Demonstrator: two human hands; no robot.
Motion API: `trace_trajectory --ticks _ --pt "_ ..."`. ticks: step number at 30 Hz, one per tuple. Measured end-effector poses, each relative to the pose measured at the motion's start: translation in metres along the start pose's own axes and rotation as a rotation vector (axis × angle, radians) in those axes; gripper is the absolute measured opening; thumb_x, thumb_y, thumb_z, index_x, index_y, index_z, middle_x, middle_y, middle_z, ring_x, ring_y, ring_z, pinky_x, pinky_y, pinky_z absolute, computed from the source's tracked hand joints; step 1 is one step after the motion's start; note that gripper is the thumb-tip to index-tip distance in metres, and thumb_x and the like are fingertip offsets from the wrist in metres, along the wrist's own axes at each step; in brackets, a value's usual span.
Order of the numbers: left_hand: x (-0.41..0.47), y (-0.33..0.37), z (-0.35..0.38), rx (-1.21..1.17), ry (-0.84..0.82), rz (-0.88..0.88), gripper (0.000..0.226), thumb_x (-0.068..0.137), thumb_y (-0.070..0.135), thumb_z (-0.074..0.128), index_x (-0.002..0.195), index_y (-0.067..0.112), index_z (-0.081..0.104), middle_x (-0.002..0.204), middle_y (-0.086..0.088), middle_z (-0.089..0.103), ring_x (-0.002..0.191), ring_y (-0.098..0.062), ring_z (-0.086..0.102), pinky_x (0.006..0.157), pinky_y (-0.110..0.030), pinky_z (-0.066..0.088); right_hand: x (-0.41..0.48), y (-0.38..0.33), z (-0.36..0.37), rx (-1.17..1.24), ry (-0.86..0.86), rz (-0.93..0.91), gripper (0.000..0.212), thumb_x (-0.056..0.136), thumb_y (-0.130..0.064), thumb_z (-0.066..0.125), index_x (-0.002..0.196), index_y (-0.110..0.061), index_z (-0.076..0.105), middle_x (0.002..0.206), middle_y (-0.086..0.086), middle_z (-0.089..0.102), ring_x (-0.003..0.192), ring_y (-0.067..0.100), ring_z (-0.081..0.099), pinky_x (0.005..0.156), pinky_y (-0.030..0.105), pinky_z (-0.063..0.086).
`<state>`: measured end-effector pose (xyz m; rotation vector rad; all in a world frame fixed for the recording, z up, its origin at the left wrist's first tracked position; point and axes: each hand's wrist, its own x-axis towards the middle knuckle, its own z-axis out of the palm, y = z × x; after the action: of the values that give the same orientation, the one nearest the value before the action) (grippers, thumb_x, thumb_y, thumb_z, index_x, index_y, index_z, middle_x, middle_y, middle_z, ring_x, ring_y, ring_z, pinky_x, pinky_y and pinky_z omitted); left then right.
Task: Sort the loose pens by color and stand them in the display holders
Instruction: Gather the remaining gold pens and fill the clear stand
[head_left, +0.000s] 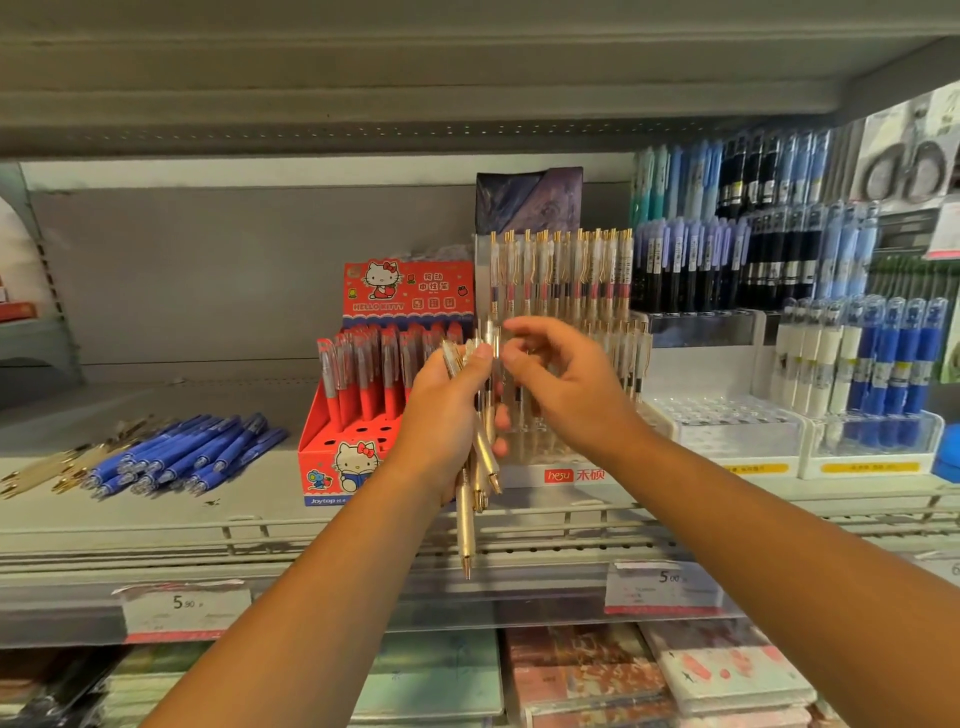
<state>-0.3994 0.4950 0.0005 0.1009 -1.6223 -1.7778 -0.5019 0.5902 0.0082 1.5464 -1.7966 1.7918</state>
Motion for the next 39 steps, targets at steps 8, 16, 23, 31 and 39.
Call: trace_trajectory --ticks 8,16,23,31,39 --pt "-0.003 0.002 0.004 0.015 -0.060 -0.048 0.023 0.102 0.033 0.050 0.116 0.016 0.058 0.085 -0.007 0.058 0.051 -0.016 0.057 0.042 -0.026 0.048 0.003 -0.002 -0.006 0.223 0.017 0.115 0.030 0.084 -0.006 0.073 0.111 -0.015 0.065 0.095 0.012 0.071 0.087 0.017 0.069 0.082 0.030 0.058" --pt "0.002 0.002 0.004 -0.125 0.122 -0.038 0.016 0.103 0.028 0.050 0.097 0.015 0.057 0.069 -0.006 0.053 0.052 -0.024 0.065 0.048 -0.041 0.057 0.008 -0.003 -0.016 0.584 0.141 0.224 0.022 0.087 0.003 0.066 0.107 -0.005 0.060 0.091 0.014 0.066 0.078 0.030 0.073 0.057 0.027 0.057" --pt "0.005 0.004 0.001 -0.192 0.213 -0.002 0.010 0.104 0.028 0.048 0.102 0.019 0.052 0.074 -0.006 0.050 0.054 -0.024 0.067 0.051 -0.044 0.058 0.015 0.002 -0.027 0.546 0.407 0.178 0.020 0.089 0.001 0.063 0.107 -0.008 0.060 0.095 0.014 0.066 0.078 0.026 0.074 0.060 0.033 0.059" --pt "0.006 0.001 -0.003 -0.075 0.298 0.014 0.019 0.103 0.031 0.048 0.096 0.013 0.047 0.069 -0.001 0.050 0.042 -0.012 0.045 0.038 -0.025 0.043 0.014 0.014 -0.030 0.006 0.548 0.081 0.027 0.088 -0.011 0.067 0.110 -0.023 0.058 0.093 -0.010 0.063 0.071 0.014 0.069 0.061 0.038 0.062" --pt "0.003 0.004 -0.002 0.003 0.295 0.012 0.018 0.102 0.033 0.050 0.088 0.021 0.051 0.064 0.004 0.052 0.044 -0.013 0.045 0.040 -0.023 0.039 0.012 0.015 -0.020 -0.210 0.306 -0.003 0.027 0.091 -0.013 0.067 0.116 -0.019 0.060 0.095 -0.012 0.060 0.082 0.011 0.065 0.070 0.039 0.061"
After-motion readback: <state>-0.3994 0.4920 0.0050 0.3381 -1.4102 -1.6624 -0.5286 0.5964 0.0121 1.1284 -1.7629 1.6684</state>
